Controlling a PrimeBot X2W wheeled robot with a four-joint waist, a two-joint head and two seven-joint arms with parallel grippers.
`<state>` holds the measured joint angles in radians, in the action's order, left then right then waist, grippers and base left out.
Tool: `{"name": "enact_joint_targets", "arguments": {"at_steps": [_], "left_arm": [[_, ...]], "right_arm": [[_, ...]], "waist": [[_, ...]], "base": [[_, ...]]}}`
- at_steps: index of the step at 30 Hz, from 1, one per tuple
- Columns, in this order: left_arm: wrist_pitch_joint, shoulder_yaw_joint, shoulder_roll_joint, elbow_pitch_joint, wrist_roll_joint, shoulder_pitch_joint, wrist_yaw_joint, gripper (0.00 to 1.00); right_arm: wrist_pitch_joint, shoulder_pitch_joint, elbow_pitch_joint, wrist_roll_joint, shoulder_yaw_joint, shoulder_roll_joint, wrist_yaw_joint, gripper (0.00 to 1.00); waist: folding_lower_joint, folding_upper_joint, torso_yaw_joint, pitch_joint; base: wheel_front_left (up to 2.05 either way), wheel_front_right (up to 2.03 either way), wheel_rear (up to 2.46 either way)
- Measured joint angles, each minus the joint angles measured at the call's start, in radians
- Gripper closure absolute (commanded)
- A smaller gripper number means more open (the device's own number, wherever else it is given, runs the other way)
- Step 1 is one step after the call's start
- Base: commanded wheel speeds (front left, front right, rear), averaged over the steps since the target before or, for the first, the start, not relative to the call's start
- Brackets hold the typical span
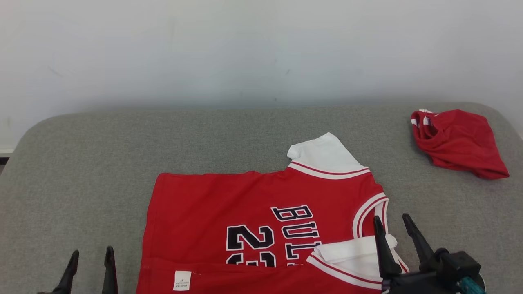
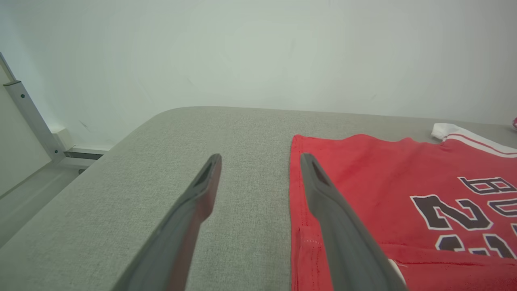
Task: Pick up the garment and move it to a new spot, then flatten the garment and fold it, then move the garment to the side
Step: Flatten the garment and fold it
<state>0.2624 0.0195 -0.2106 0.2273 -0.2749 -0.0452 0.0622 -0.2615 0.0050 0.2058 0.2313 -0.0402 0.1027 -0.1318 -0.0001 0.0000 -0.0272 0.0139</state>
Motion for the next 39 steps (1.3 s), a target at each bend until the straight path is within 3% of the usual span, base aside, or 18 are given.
{"name": "enact_joint_targets", "arguments": {"at_steps": [6, 13, 20, 24, 29, 39], "left_arm": [[-0.011, 0.017, -0.03, 0.053, -0.041, 0.138, 0.036, 0.0], [-0.138, -0.029, -0.107, 0.142, -0.171, 0.415, 0.062, 0.0], [-0.331, -0.176, -0.179, 0.227, -0.372, 0.607, 0.069, 0.0], [-0.374, -0.24, -0.222, 0.283, -0.423, 0.653, 0.069, 0.0], [-0.368, -0.286, -0.229, 0.349, -0.485, 0.686, 0.069, 0.0], [-0.343, -0.385, -0.249, 0.444, -0.547, 0.764, 0.069, 0.0]], "right_arm": [[0.004, -0.169, 0.078, 0.001, -0.058, 0.045, 0.0, 0.0], [0.041, -0.515, 0.252, 0.042, -0.145, 0.076, 0.0, 0.0], [0.041, -0.788, 0.491, 0.05, -0.193, 0.074, 0.0, 0.0], [0.021, -0.871, 0.598, 0.049, -0.214, 0.061, 0.0, 0.0], [0.004, -0.929, 0.68, 0.049, -0.237, 0.048, 0.0, 0.0], [0.0, -0.968, 0.711, 0.057, -0.254, 0.038, 0.0, 0.0]], "waist": [[0.0001, 0.0, 0.017, -0.044], [0.0003, 0.0002, 0.04, -0.146], [0.0005, 0.0002, 0.061, -0.257], [0.0005, 0.0003, 0.072, -0.307], [0.0004, 0.0003, 0.083, -0.349], [0.0002, 0.0002, 0.102, -0.397]], "base": [[0.0, 0.0, 0.0], [0.0, 0.0, 0.0], [0.0, 0.0, 0.0], [0.0, 0.0, 0.0], [0.0, 0.0, 0.0], [0.0, 0.0, 0.0]]}}
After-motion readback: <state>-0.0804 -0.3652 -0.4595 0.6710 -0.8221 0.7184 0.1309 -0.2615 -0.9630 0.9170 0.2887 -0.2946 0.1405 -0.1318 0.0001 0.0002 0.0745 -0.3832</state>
